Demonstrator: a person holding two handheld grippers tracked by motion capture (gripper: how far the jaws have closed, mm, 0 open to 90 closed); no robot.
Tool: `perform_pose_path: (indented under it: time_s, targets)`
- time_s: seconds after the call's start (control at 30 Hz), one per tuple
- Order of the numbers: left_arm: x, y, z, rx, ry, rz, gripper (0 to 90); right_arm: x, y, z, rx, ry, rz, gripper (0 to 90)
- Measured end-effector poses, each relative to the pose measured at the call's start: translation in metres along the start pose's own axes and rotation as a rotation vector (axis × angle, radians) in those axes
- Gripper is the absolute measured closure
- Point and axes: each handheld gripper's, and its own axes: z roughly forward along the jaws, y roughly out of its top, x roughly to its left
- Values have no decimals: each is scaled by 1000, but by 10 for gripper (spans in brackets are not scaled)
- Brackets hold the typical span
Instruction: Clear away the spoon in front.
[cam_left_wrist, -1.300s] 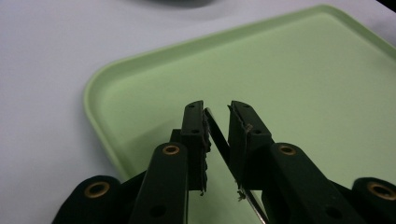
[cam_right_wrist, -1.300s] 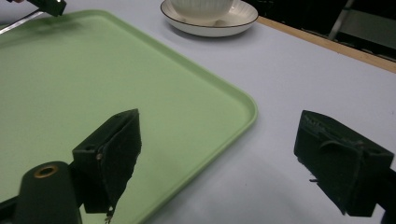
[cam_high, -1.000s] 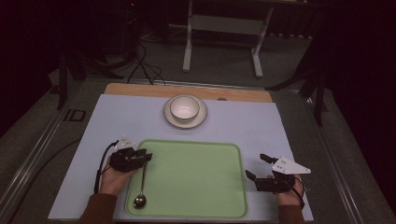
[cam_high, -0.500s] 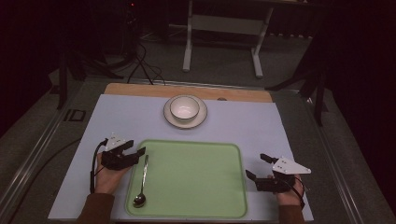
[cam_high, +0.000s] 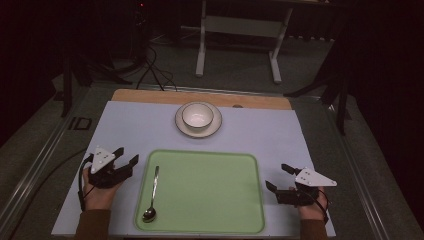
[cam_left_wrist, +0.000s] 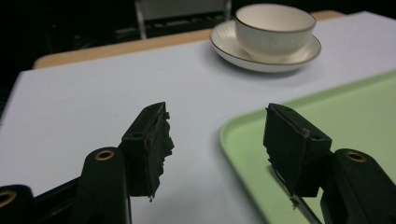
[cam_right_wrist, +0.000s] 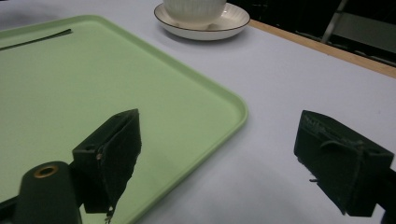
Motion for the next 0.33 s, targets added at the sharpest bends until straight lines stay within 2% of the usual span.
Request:
perform_pose_path:
  time_s: [0.17, 0.23, 0.27, 0.33]
  targets:
    - [5, -5, -14, -17, 42, -6, 402, -1, 0, -1, -4, -5, 1, 144]
    - [5, -5, -14, -17, 42, -6, 402, -1, 0, -1, -4, -5, 2, 144]
    - [9, -9, -25, -20, 67, -5, 402, -2, -1, -1, -2, -6, 4, 144]
    - [10, -10, -27, -21, 73, -6, 402, -3, -1, 0, 4, -8, 6, 144]
